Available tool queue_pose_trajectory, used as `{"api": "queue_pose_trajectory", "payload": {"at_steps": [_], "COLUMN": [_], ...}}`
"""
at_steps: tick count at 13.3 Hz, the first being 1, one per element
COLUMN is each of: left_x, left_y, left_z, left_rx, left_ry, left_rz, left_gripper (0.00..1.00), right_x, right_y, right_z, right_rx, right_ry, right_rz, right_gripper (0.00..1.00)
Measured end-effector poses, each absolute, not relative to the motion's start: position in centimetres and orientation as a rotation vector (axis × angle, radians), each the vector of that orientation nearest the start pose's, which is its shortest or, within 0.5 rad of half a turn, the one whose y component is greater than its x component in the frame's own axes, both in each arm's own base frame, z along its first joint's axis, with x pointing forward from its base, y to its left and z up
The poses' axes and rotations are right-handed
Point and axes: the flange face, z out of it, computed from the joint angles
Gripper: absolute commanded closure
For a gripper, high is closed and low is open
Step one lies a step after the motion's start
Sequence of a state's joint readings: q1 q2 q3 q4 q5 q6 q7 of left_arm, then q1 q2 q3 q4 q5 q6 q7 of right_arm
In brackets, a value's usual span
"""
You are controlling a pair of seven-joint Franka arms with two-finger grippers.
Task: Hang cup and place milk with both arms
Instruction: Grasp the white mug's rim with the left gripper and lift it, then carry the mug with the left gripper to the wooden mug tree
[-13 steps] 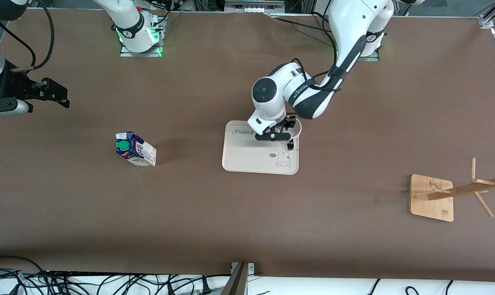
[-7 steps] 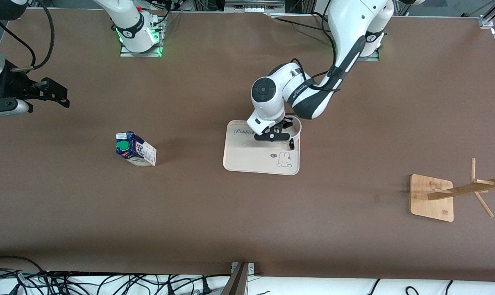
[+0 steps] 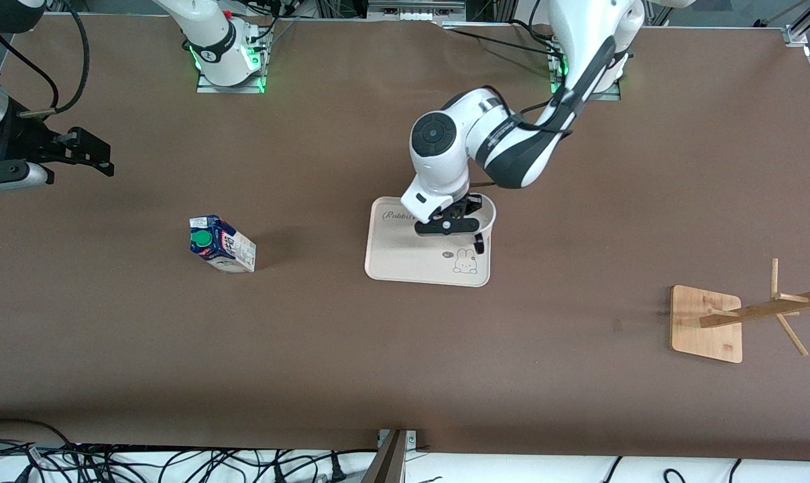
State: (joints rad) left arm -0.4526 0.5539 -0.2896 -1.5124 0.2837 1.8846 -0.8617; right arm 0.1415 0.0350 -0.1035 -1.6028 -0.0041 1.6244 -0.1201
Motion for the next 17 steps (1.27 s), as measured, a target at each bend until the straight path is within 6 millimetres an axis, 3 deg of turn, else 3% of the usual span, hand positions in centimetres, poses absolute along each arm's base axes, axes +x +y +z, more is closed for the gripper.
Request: {"api": "queue_pose_trajectory", "payload": {"at_steps": [2,3,6,12,17], "left_x": [57.1,59.2,62.9,65.8,67.3], "left_y": [-37.9,-34.6,-26.1,-16.5,-5.0], "left_z": [39.5,42.3,47.3,51.3,51.7], "left_rx": [-2.946,-2.957,-2.97,-2.972,-3.121], "left_ry": [-0.107,-0.119,-0.067,0.314,0.302], "left_rz": [0.024,0.001,-0.022,-0.02,0.064], "left_gripper": [1.0,1.0,1.0,1.0,1.0], "right_x": [56.8,56.8,56.8,56.8,56.8], "right_y": [2.5,2.7,2.8,2.9,3.0], "right_z": [59.5,59.5,59.5,59.5,59.5], "right_rx": [-3.138,-3.138,-3.137,-3.137,-3.137], "right_ry": [-0.258,-0.262,-0.266,-0.268,-0.27], "right_rz": [0.021,0.021,0.02,0.02,0.018], "right_gripper": [0.0,0.0,0.0,0.0,0.0]}}
